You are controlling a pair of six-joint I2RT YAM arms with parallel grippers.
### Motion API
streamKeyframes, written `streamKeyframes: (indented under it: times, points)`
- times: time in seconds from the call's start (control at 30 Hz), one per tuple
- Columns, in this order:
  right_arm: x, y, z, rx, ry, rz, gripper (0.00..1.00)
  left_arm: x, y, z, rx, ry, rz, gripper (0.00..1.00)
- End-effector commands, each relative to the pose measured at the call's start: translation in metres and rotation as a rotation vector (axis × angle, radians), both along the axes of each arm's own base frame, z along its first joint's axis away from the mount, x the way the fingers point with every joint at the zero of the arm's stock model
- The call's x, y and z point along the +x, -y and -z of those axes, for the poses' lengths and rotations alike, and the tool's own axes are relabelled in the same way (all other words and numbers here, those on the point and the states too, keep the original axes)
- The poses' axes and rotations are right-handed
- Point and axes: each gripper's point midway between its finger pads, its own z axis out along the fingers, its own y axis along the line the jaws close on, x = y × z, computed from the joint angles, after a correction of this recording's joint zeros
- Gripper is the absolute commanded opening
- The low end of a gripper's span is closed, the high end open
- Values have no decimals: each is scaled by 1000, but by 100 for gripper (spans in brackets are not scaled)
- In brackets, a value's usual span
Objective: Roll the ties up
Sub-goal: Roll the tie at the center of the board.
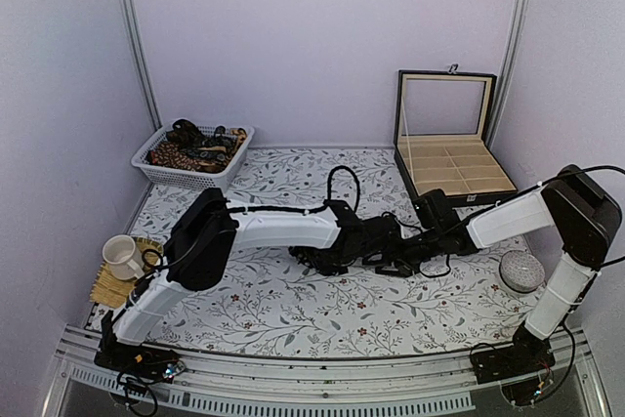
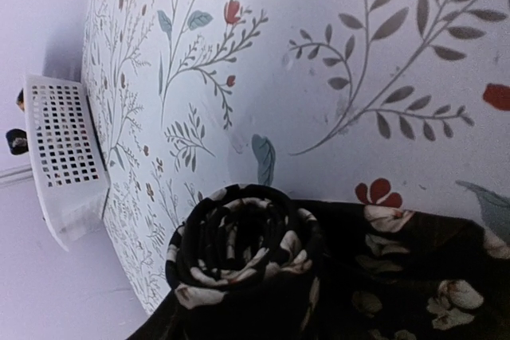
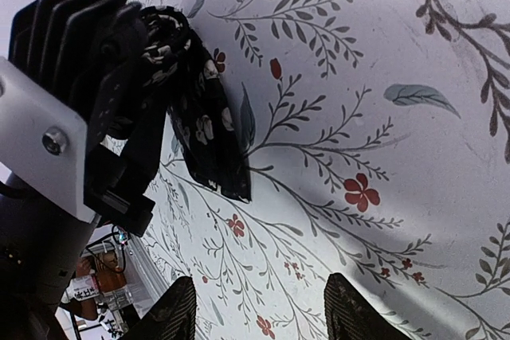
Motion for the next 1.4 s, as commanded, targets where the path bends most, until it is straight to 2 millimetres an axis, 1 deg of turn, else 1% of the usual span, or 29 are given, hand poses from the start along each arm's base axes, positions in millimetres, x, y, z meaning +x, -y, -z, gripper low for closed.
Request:
streamKeyframes:
  times: [0.0, 0.1, 0.17, 0.2, 0.3, 0.43, 0.53, 0.67, 0.73, 0.87, 0.9, 0.93, 1.0, 1.03, 1.1, 1.17, 1.2, 1.23, 1.27, 1.3, 1.33, 1.37]
  points:
    - [5, 0, -21, 42, 50, 11, 54, -17, 6, -1, -27, -29, 42, 46]
    - [5, 0, -19, 40, 46, 12, 55, -20, 8, 0, -46, -35, 49, 52]
    - [7, 0, -19, 38, 47, 15, 55, -20, 10, -3, -52, -26, 52, 57]
    - [8, 0, -19, 36, 49, 17, 55, -19, 11, -5, -57, -20, 53, 61]
    - [13, 0, -20, 23, 60, 27, 55, -14, 16, -16, -81, 9, 62, 66]
    - [25, 1, -21, 6, 83, 43, 55, -9, 21, -31, -100, 41, 77, 69]
    - [34, 2, -21, -1, 92, 56, 56, -7, 22, -36, -97, 53, 83, 70]
    - [46, 1, -23, -2, 106, 64, 60, -7, 22, -42, -112, 63, 86, 73]
    - [51, 0, -23, -8, 111, 66, 61, -6, 24, -48, -130, 73, 89, 75]
    - [64, -2, -20, -24, 116, 75, 62, -3, 39, -68, -216, 87, 121, 83]
    - [68, -2, -19, -29, 118, 76, 62, -3, 44, -75, -245, 91, 134, 94]
    - [72, -3, -18, -31, 123, 79, 63, -4, 50, -81, -276, 89, 150, 99]
    - [79, -5, -15, -36, 119, 81, 63, -6, 63, -94, -349, 82, 178, 100]
    - [84, -9, -18, -30, 128, 76, 63, -8, 68, -99, -381, 74, 191, 100]
    - [90, -17, -20, -14, 126, 55, 64, -13, 73, -109, -440, 53, 206, 100]
    - [95, -25, -21, 8, 120, 28, 64, -20, 72, -117, -507, 30, 208, 100]
    - [97, -30, -22, 24, 115, 12, 64, -25, 68, -128, -562, 19, 206, 100]
    - [99, -34, -22, 33, 109, 0, 64, -28, 64, -134, -616, 7, 198, 100]
    - [101, -39, -23, 43, 107, -10, 64, -32, 57, -134, -661, -12, 187, 100]
    - [103, -43, -21, 47, 101, -19, 64, -36, 49, -145, -735, -18, 173, 100]
    - [103, -48, -20, 53, 95, -30, 64, -40, 40, -144, -791, -35, 151, 100]
    - [103, -53, -20, 59, 93, -43, 63, -44, 32, -139, -835, -56, 130, 100]
